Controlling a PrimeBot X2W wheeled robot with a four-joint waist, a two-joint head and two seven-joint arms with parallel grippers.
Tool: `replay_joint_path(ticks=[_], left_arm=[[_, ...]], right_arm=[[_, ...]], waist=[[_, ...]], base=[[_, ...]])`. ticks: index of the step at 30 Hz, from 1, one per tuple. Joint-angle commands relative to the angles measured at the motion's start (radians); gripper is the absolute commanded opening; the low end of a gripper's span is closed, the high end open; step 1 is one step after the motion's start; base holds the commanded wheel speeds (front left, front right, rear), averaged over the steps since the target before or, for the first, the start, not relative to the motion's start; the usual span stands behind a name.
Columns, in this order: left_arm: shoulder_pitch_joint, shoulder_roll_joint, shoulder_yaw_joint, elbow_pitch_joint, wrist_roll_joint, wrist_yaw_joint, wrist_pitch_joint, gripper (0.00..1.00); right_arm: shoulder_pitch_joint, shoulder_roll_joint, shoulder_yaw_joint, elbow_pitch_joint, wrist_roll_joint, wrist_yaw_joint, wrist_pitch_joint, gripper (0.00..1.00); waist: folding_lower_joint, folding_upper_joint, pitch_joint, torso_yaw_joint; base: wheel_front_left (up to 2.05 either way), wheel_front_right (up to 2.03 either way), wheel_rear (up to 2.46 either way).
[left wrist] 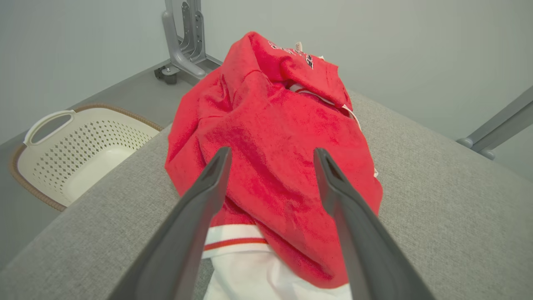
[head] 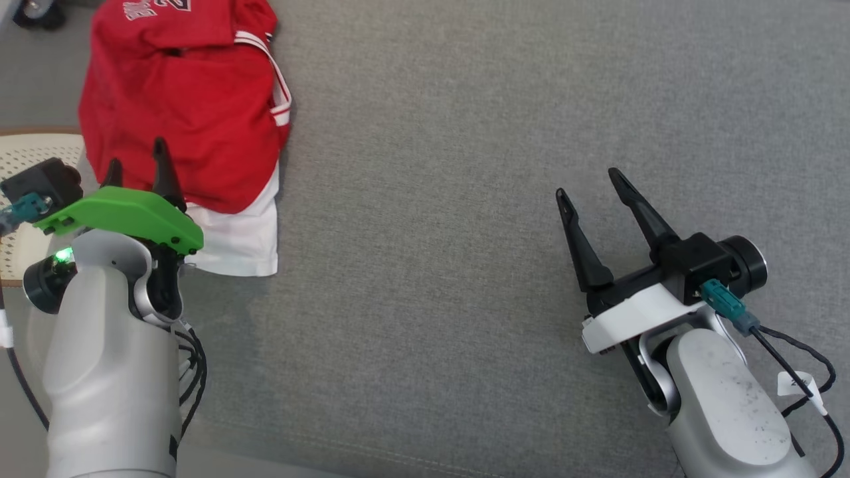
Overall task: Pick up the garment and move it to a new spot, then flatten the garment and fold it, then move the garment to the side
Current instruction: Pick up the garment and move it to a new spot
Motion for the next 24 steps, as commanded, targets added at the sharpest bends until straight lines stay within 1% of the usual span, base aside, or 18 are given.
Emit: replay_joint_path(ticks=[1,4,5,7,8,9,10,13,18,20,24], left_arm=[[-0.042,0.008,0.006,0.040,-0.007,0.009,0.018,1.00],[-0.093,0.047,0.027,0.129,-0.015,0.034,0.016,1.00],[-0.102,0.051,0.027,0.150,-0.013,0.034,0.010,1.00],[-0.117,0.051,0.032,0.193,-0.027,0.018,-0.001,1.00],[-0.120,0.063,0.026,0.216,-0.017,0.014,-0.006,0.84],[-0.124,0.071,0.026,0.232,-0.017,0.011,-0.011,0.36],[-0.126,0.081,0.028,0.251,-0.018,0.013,-0.023,0.00],[-0.125,0.094,0.030,0.275,-0.016,-0.001,-0.073,0.00],[-0.106,0.120,0.010,0.232,-0.005,-0.040,-0.129,0.00],[-0.097,0.136,-0.001,0.192,0.003,-0.050,-0.133,0.00],[-0.077,0.170,-0.016,0.062,0.016,-0.057,-0.112,0.00]], right_arm=[[-0.023,-0.008,-0.002,-0.008,0.005,0.000,-0.003,1.00],[-0.036,-0.012,0.001,-0.010,0.008,0.000,-0.003,1.00],[-0.037,-0.012,0.004,-0.009,0.010,0.000,-0.003,1.00],[-0.037,-0.013,-0.001,-0.008,0.012,0.000,-0.003,1.00],[-0.036,-0.013,-0.006,-0.005,0.013,-0.001,-0.003,1.00],[-0.035,-0.014,-0.010,-0.003,0.012,-0.001,-0.003,1.00],[-0.031,-0.013,-0.014,0.003,0.012,-0.001,-0.003,1.00],[-0.014,-0.006,-0.019,0.013,0.017,-0.001,-0.001,1.00],[0.023,0.015,-0.022,0.022,0.028,-0.001,-0.001,1.00],[0.037,0.022,-0.018,0.028,0.032,-0.001,-0.001,1.00],[0.069,0.039,-0.003,0.040,0.050,-0.001,-0.001,1.00]], waist=[[-0.0002,0.0000,0.194,-0.114],[-0.0002,0.0000,0.215,-0.128],[-0.0002,0.0000,0.216,-0.132],[-0.0002,0.0000,0.214,-0.137],[-0.0002,0.0000,0.209,-0.138],[-0.0002,0.0000,0.203,-0.138],[-0.0002,0.0000,0.193,-0.137],[-0.0002,0.0000,0.154,-0.133],[-0.0002,0.0000,0.067,-0.116],[-0.0002,0.0000,0.027,-0.110],[-0.0002,0.0000,-0.058,-0.110]], base=[[0.00,0.00,0.00],[0.00,0.00,0.00],[0.00,0.00,0.00],[0.00,0.00,0.00],[0.00,0.00,0.00],[0.00,0.00,0.00],[0.00,0.00,0.00],[0.00,0.00,0.00],[0.00,0.00,0.00],[0.00,0.00,0.00],[0.00,0.00,0.00]])
